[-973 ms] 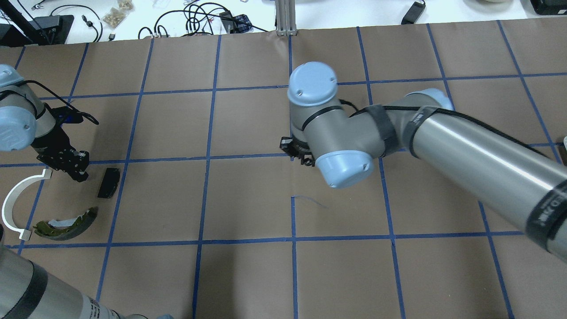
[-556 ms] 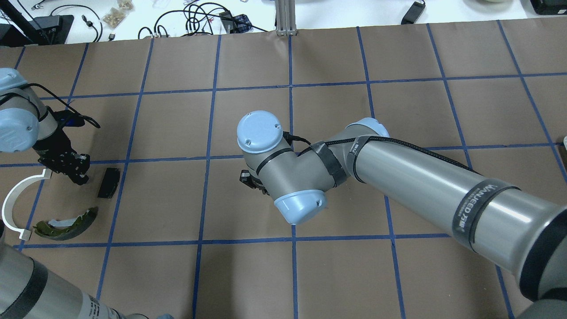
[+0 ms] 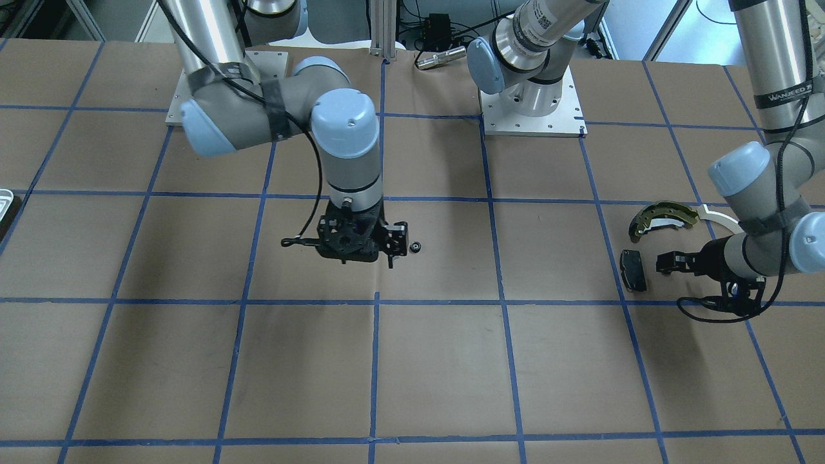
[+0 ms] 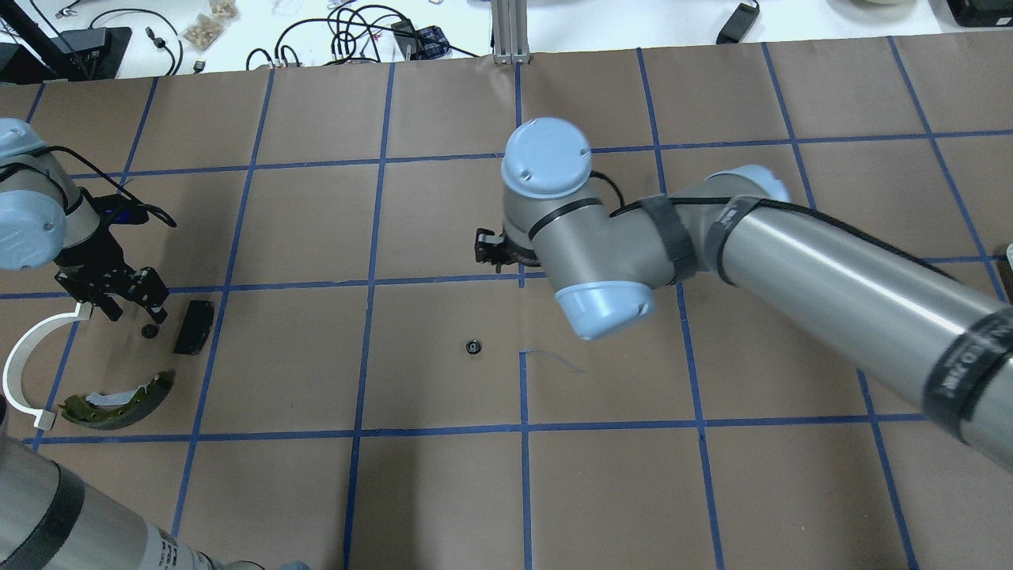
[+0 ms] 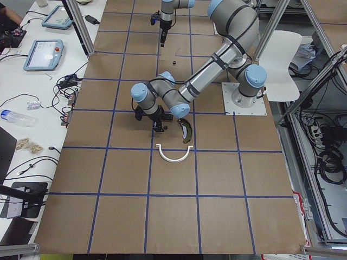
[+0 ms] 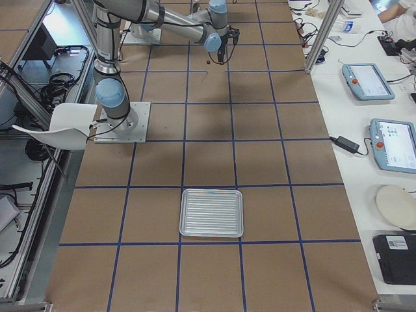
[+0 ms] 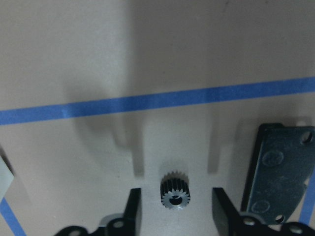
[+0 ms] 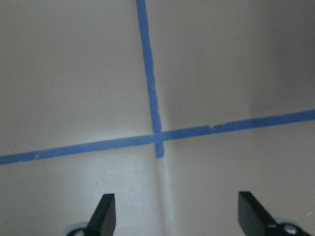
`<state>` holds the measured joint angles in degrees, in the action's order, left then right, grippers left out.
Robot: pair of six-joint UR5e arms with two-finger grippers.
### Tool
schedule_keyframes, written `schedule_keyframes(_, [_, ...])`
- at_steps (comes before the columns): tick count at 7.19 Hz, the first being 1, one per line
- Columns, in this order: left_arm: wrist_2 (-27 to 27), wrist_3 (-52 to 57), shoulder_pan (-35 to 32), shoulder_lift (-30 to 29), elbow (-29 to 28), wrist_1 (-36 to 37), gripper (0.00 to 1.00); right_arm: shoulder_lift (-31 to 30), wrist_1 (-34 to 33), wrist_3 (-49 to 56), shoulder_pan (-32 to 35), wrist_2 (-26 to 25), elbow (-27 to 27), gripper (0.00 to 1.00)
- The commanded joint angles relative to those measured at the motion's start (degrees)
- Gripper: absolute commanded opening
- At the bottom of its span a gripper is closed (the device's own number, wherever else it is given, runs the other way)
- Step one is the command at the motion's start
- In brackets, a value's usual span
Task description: Place bearing gear from tray to pile
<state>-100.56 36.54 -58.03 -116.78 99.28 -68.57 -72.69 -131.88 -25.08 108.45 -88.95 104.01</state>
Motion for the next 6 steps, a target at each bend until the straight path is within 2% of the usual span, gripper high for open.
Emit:
schedule_keyframes(1, [0.71, -3.20, -4.69, 1.28, -3.19, -0.34, 1.00, -10.50, 8.25, 19.03, -12.42, -0.17, -0.29, 1.00])
schedule_keyframes(2, [0.89, -6.62, -10.38, 2.60, -4.95, -1.64, 1.00, -13.94, 13.62, 24.15, -17.69, -0.09, -1.34, 1.00])
schedule_keyframes(3, [3.16, -14.40, -14.87, 3.39, -5.23, -3.05, 1.00, -16.24, 17.85, 24.73, -21.23, 0.26, -4.31, 1.00])
schedule_keyframes(4, [7.79, -19.09, -18.49, 4.01, -5.58, -2.80, 1.00, -16.61, 23.89, 27.26, -22.39, -0.17, -8.86, 1.00])
schedule_keyframes(5, [9.32, -21.83, -22.70, 4.54, -6.54, -2.89, 1.00, -16.61, 31.78, 28.15, -22.23, -0.52, -13.00, 1.00])
schedule_keyframes(6, [10.03, -26.82, -27.79, 5.15, -6.90, -3.15, 1.00, -16.78, 35.78, 28.16, -21.97, -0.18, -15.39, 1.00])
